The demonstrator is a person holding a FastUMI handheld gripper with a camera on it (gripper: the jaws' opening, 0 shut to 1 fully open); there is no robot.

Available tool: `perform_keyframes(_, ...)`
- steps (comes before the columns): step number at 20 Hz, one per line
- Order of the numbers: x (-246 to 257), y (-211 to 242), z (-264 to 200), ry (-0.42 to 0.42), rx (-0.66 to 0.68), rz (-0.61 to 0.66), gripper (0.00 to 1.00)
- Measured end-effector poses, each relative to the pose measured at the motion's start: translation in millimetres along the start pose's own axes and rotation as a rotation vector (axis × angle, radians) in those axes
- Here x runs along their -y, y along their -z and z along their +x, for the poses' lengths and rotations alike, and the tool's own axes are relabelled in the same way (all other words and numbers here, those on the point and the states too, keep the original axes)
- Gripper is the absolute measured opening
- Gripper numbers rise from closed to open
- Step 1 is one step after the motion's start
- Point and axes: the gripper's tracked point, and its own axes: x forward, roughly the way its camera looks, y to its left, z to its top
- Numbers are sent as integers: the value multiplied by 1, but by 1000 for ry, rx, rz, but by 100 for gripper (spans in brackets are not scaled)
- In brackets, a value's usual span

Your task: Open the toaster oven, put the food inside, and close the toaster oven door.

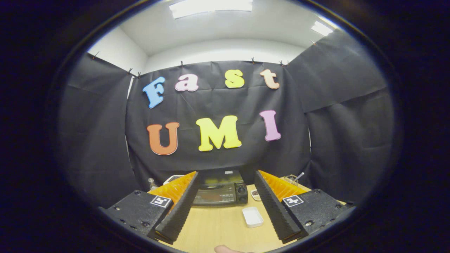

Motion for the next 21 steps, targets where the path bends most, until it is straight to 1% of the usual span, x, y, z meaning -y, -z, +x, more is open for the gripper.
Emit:
perform_keyframes(1,1,-1,-1,5,14,-7,100)
perform_keyframes(5,-9,-4,-3,-35,40,-68,100)
perform_keyframes(8,-7,-4,-1,-28,55,-105,100)
perform_keyframes(16,-26,0,-2,-81,43,-109,100)
perform_keyframes(21,-44,20,-1,-132,1,-151,100)
